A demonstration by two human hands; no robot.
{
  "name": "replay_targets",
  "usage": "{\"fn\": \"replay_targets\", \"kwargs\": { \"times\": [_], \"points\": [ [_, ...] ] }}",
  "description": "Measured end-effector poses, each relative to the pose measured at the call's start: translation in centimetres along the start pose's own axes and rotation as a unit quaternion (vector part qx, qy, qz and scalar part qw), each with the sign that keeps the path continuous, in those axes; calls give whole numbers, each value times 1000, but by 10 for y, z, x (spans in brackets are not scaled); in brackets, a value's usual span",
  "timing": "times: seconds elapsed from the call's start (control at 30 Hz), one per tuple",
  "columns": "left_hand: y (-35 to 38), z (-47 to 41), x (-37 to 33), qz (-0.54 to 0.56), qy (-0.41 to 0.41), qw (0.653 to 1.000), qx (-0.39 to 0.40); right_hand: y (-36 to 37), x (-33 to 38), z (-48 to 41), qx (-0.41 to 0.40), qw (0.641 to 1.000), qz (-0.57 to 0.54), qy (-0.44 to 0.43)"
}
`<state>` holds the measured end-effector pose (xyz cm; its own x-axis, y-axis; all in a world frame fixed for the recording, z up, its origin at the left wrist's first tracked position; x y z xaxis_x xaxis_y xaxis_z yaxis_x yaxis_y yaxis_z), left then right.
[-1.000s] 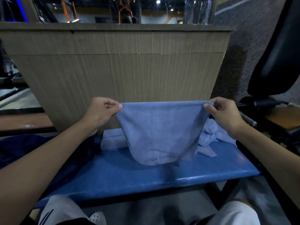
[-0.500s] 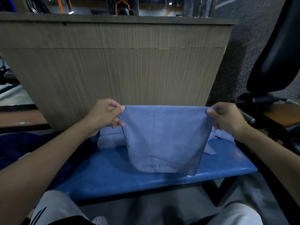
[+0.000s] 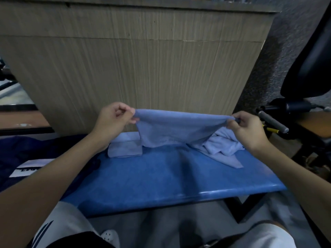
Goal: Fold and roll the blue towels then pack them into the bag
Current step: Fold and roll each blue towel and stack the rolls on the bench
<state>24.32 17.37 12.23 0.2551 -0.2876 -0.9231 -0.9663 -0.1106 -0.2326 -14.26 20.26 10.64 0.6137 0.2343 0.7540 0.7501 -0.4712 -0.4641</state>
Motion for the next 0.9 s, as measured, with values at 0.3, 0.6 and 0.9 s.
{"fn": "replay_targets", "kwargs": {
  "times": [0.3, 0.6, 0.9],
  "points": [
    [26, 74, 109, -154, -175, 948, 215, 51, -90, 91, 195, 970, 28, 144],
    [44, 84, 168, -275, -179, 887, 326, 67, -108, 128, 258, 943, -56, 201],
    [71, 75, 215, -327, -72, 896, 292, 133, -136, 123, 285, 940, -10, 188]
  ]
}}
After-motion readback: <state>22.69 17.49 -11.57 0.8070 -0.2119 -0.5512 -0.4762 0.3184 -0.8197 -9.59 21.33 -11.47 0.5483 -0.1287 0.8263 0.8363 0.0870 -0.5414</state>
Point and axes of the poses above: each hand's wrist, its own z-axis away from the middle knuckle, its own y-axis out of the palm, x = y × z, the point moved 5 cm from there along -z, towards the middle knuckle, and after that the axes turned 4 degrees about -z, right-handed, at the moved point
